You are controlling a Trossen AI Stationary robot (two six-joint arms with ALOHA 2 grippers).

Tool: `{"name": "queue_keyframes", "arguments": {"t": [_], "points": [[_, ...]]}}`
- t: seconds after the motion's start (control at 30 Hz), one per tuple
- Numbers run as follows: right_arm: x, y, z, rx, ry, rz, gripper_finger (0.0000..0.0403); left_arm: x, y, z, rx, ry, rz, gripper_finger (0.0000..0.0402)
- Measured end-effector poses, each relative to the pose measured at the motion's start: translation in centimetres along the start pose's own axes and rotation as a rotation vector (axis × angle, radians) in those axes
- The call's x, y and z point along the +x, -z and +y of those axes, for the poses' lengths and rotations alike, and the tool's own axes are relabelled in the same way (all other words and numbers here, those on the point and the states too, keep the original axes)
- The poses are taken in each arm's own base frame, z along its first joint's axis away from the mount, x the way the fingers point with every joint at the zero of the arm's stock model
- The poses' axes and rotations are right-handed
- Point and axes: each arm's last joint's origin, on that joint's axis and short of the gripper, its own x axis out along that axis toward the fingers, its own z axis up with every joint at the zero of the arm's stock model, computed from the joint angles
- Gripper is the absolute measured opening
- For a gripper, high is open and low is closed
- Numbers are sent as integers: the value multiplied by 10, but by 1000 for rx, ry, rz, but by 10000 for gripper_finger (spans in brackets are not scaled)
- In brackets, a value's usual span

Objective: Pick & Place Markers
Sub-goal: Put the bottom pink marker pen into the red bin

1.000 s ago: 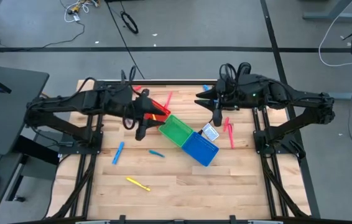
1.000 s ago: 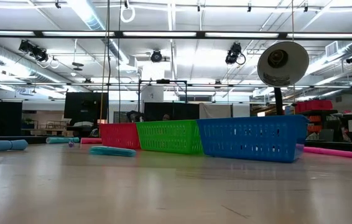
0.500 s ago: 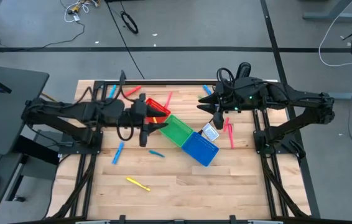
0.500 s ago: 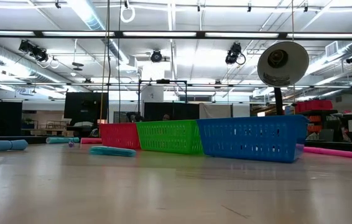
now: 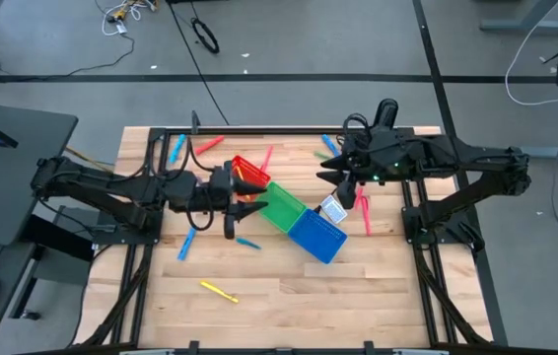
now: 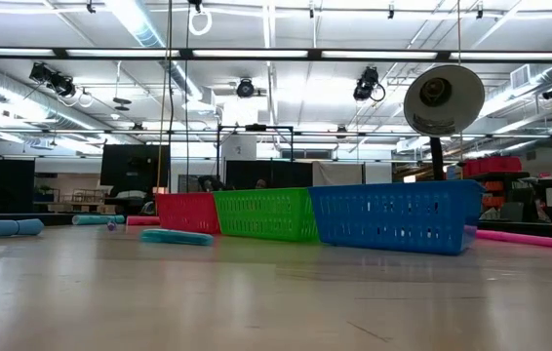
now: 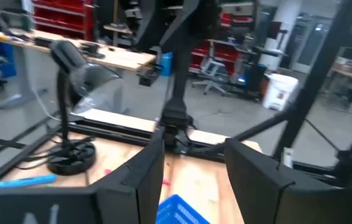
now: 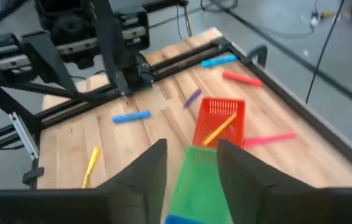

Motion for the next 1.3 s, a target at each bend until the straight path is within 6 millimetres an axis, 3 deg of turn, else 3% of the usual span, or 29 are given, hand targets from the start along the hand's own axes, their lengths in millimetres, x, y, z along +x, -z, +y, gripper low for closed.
{"name": "queue_keyframes", "arguments": {"t": [0.23, 0.37, 0.73, 1.1, 1.3], "points": [[-2, 16, -6, 120, 103, 145, 255, 0, 0, 0, -12, 16, 0, 174], [-4, 23, -10, 223, 177, 182, 281, 0, 0, -1, -72, 28, 5, 174], [-12, 41, -17, 621, 342, 322, 279, 0, 0, -1, -89, 58, 13, 174], [-24, 59, -25, 756, 477, 562, 279, 0, -1, -2, -87, 66, -1, 174], [-17, 62, -23, 769, 486, 598, 278, 0, -1, -2, -87, 66, -1, 174]]}}
